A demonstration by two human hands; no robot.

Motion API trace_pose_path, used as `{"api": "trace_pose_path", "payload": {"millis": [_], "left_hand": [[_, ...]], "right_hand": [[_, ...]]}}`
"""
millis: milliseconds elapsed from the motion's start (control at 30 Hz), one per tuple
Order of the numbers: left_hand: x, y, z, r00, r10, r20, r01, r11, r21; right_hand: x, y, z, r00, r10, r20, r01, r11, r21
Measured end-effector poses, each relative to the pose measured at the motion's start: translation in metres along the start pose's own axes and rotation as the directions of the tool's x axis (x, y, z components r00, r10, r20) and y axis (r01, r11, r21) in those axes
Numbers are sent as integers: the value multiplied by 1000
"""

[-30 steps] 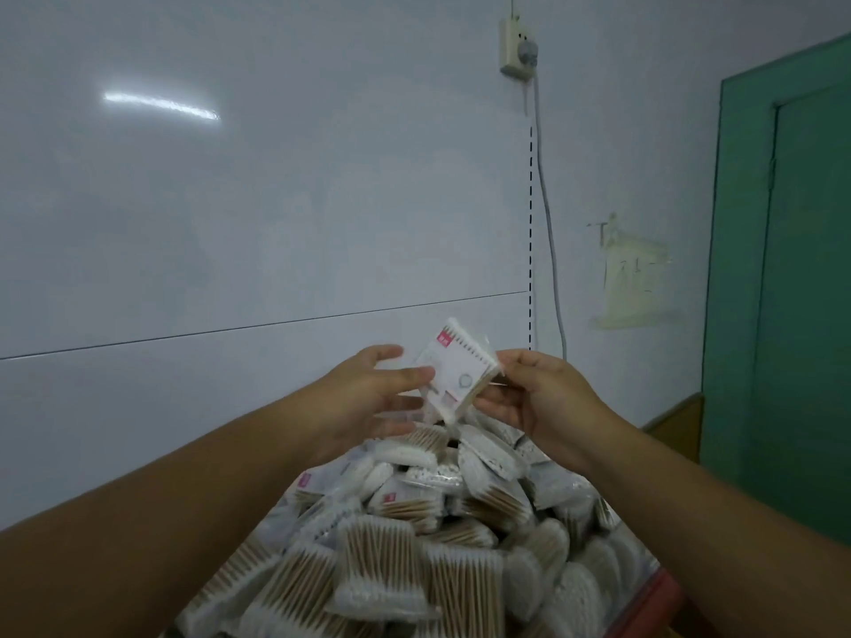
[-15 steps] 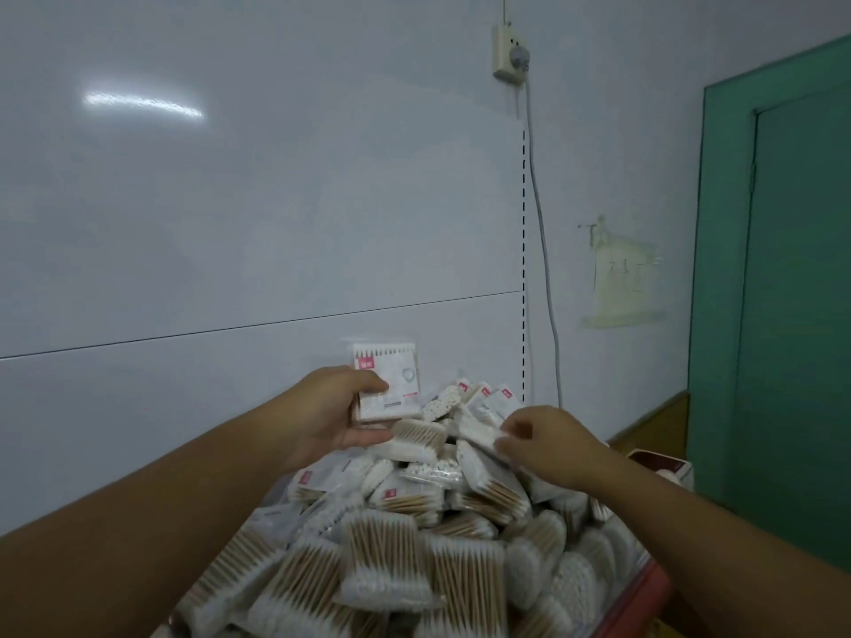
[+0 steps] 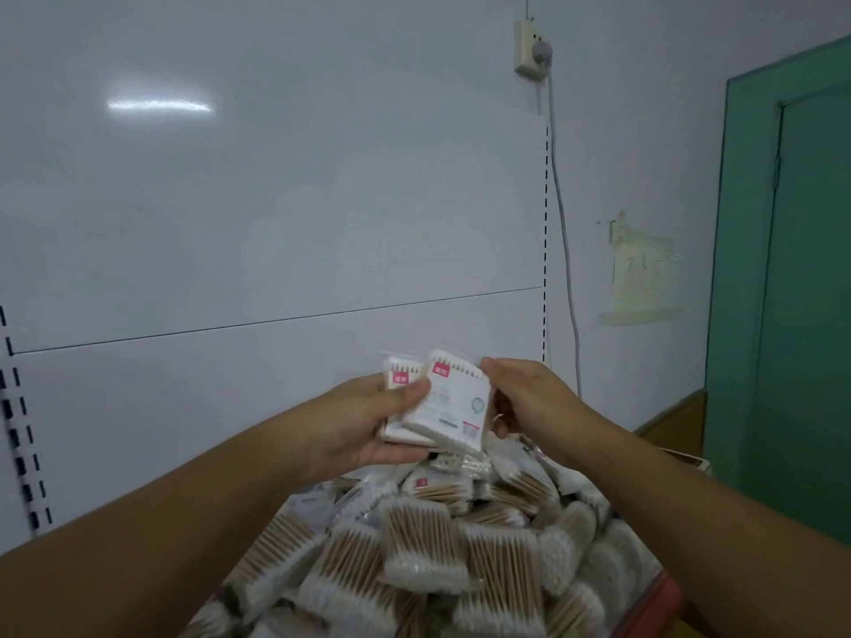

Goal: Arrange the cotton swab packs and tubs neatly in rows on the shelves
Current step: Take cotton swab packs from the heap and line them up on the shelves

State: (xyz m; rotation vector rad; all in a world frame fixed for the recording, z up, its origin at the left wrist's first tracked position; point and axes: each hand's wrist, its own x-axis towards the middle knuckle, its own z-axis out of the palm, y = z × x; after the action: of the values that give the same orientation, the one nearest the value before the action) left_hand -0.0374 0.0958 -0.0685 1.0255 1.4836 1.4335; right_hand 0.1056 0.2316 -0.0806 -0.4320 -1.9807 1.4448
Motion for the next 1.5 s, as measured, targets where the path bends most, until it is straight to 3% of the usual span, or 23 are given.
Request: {"api": "trace_pose_path", "payload": {"millis": [100,167,200,233,267,300,333,400,533,633,667,767,867,933,1033,1133,1233,1300,1367,1500], "left_hand": [[-3,-5,-3,993,78,-94,-72,995,65],[-4,-6,-11,982,109,-156,-104,994,43],[-5,-5,-16,977,116,-181,-112,993,32],[-4,-6,-19,973,110,-204,-108,994,21],[-4,-6,-22,969,96,-226,-96,995,9],[-3,-8,-22,966,82,-247,-83,997,3],[-2,-9,-20,962,70,-264,-72,997,5],[-4,-13,-14,956,65,-288,-63,998,15],[-18,-9,-2,921,98,-377,-107,994,-1],[-39,0,8,856,165,-490,-132,986,101],[-49,2,14,824,205,-528,-144,977,155],[-87,-9,39,693,331,-641,-192,941,278],[-140,-35,56,545,341,-766,-247,938,243],[-187,-54,53,478,272,-835,-251,954,166],[-270,-83,45,342,178,-923,-205,972,111],[-357,-109,37,148,110,-983,-226,971,74],[-453,-130,31,-20,9,-1000,-319,948,15],[-520,-142,31,-55,-20,-998,-327,945,-1],[-589,-152,31,-94,-23,-995,-286,958,5],[-712,-166,26,-162,-34,-986,-199,980,-1]], "right_hand": [[3,-3,4,999,5,41,-4,1000,-27],[2,6,-7,1000,0,-16,-4,962,-274],[0,14,-16,998,-26,-48,-3,850,-527],[-3,23,-23,998,-37,-48,-12,659,-752],[-7,33,-28,1000,-6,-22,-16,487,-873],[-11,42,-31,999,51,7,-14,394,-919],[-14,50,-32,995,100,31,-10,387,-922],[-17,62,-33,995,84,45,5,433,-901],[-18,50,-37,974,-212,-76,39,491,-870],[-27,20,-25,914,-374,-160,234,805,-546],[-34,8,-15,894,-412,-175,312,855,-414],[-60,-11,32,822,-554,-134,536,831,-150],[-96,-13,90,765,-644,12,643,764,55],[-122,-12,125,781,-603,165,570,795,209],[-164,-18,176,736,-517,437,394,852,345],[-208,-22,232,651,-405,642,209,909,361],[-266,-27,291,639,-246,729,-42,935,352],[-312,-36,335,577,-161,800,-240,904,354],[-363,-52,381,459,-129,879,-382,864,327],[-456,-85,462,291,-106,951,-541,802,254]]}}
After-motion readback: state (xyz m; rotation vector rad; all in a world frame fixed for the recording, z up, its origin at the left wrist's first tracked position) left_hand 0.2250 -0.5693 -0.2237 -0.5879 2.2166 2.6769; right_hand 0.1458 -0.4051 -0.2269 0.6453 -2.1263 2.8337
